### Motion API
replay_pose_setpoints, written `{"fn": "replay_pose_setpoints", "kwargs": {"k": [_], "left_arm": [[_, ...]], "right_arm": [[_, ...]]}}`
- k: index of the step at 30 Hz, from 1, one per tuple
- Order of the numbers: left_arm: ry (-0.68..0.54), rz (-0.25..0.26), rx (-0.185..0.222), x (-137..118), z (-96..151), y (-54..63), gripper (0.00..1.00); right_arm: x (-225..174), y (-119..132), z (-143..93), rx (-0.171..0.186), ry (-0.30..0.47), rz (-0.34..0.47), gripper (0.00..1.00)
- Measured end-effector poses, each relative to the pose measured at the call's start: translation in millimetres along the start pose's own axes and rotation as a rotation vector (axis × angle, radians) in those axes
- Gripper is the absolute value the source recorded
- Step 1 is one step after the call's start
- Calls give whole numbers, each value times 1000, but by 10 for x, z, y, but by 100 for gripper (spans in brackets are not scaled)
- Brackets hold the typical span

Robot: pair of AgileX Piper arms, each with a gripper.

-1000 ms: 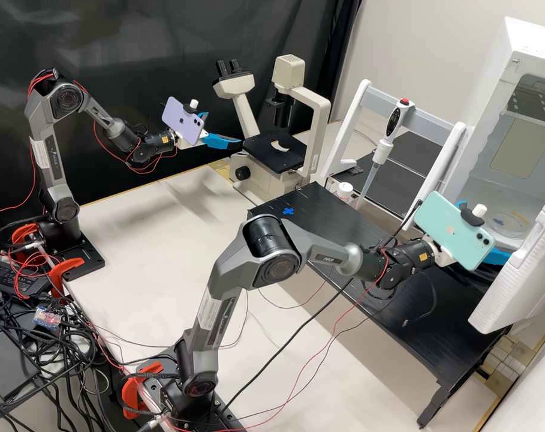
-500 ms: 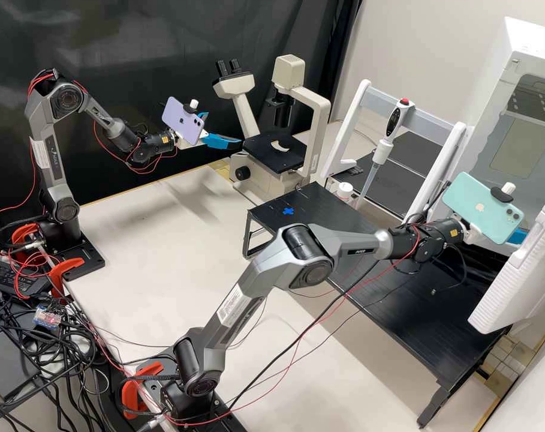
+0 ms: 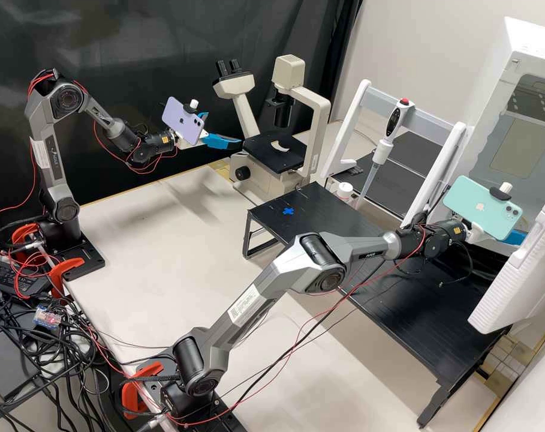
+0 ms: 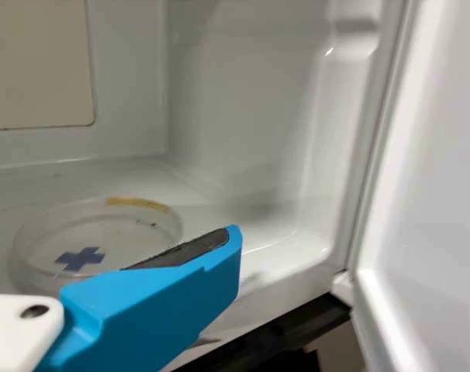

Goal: Move the petri dish to the microscope

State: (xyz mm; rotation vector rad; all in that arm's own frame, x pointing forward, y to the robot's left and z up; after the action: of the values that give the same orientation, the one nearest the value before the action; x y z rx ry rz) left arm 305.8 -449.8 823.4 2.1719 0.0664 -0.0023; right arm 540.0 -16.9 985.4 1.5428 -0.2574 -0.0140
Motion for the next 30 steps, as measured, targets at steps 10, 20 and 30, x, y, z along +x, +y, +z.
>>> {"fn": "replay_pose_setpoints", "kwargs": {"k": [10,20,30], "left_arm": [[0,0,0,0,0,0,100],[0,1,0,1,0,2,100],[0,1,0,1,0,2,100]], "right_arm": [[16,-114,37,3,-1,-33,100],[26,-87,138,0,12,-47,0],[40,-84,212,-1,14,-47,0]]}}
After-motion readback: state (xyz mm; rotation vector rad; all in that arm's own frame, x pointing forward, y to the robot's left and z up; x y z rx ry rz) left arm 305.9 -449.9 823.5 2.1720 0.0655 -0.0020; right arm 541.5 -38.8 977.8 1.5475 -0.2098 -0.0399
